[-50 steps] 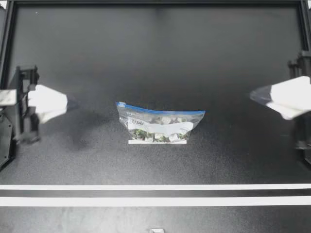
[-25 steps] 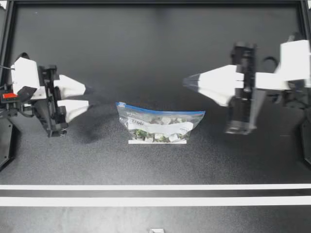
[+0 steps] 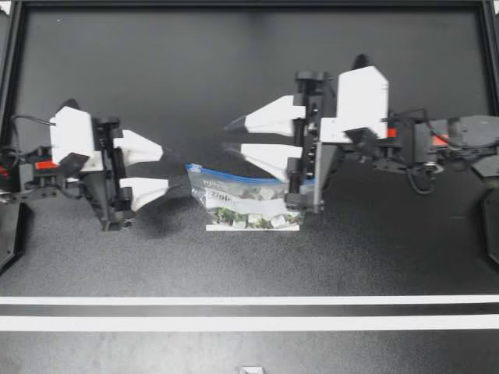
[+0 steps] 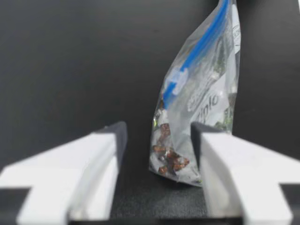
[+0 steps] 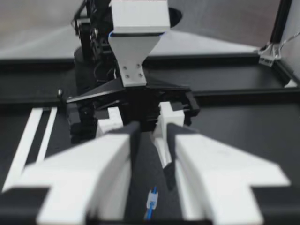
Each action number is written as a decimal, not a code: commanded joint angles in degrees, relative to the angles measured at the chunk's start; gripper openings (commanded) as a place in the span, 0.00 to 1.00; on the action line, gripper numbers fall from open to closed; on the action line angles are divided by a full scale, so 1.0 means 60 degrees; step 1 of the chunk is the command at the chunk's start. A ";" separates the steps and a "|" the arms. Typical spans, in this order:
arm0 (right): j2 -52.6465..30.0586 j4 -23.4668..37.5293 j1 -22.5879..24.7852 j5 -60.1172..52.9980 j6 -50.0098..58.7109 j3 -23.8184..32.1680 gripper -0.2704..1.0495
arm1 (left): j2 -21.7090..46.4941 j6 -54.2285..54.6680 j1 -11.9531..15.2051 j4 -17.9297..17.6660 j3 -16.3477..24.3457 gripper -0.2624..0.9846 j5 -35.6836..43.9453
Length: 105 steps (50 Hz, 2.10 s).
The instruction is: Slide open the ziploc bag.
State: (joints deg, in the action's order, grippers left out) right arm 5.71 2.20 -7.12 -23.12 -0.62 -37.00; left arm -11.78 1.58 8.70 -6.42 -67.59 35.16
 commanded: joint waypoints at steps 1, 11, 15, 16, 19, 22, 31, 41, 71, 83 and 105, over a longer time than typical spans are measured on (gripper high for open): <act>-0.0088 0.0146 -0.0088 0.0293 -0.0015 0.0454 0.52 | 0.0220 0.0015 0.0000 0.0029 0.0425 0.56 0.0146; -0.0513 0.0293 -0.0088 0.0908 -0.0015 0.0820 0.52 | 0.0571 0.0000 0.0000 0.0044 0.0645 0.56 0.0249; -0.0718 0.0293 -0.0088 0.1025 -0.0015 0.0923 0.52 | 0.0557 0.0000 0.0000 0.0103 0.0659 0.53 0.0264; -0.0776 0.0278 -0.0088 0.1055 -0.0015 0.0938 0.52 | 0.0542 0.0000 0.0000 0.0117 0.0645 0.51 0.0249; -0.0937 0.0293 -0.0088 0.1113 0.0000 0.1055 0.52 | 0.0498 0.0015 0.0000 0.0220 0.0645 0.43 0.0249; -0.1128 0.0278 -0.0088 0.1216 0.0000 0.1172 0.52 | 0.0454 0.0015 0.0000 0.0264 0.0645 0.32 0.0249; -0.1567 0.0308 -0.0088 0.1919 -0.0015 0.1597 0.52 | 0.0381 0.0015 -0.0015 0.0381 0.0659 0.07 0.0249; -0.2051 0.0337 -0.0044 0.2871 -0.0015 0.2051 0.52 | 0.0220 0.0000 -0.0073 0.0396 0.0630 0.04 0.0234; -0.2373 0.0366 0.0117 0.3442 -0.0015 0.2314 0.52 | 0.0308 0.0000 -0.0073 0.0381 0.0571 0.04 0.0190; -0.2241 0.0718 0.0161 0.3457 -0.0015 0.2329 0.52 | 0.0366 0.0015 -0.0073 0.0337 0.0601 0.04 0.0088; -0.2578 0.1025 0.0146 0.3926 -0.0015 0.2607 0.51 | 0.0249 0.0000 -0.0073 0.0396 0.0571 0.04 0.0088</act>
State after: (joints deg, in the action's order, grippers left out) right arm -10.63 8.17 -6.33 -0.35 -0.70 -22.85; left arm -9.23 1.58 8.35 -4.22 -64.69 35.42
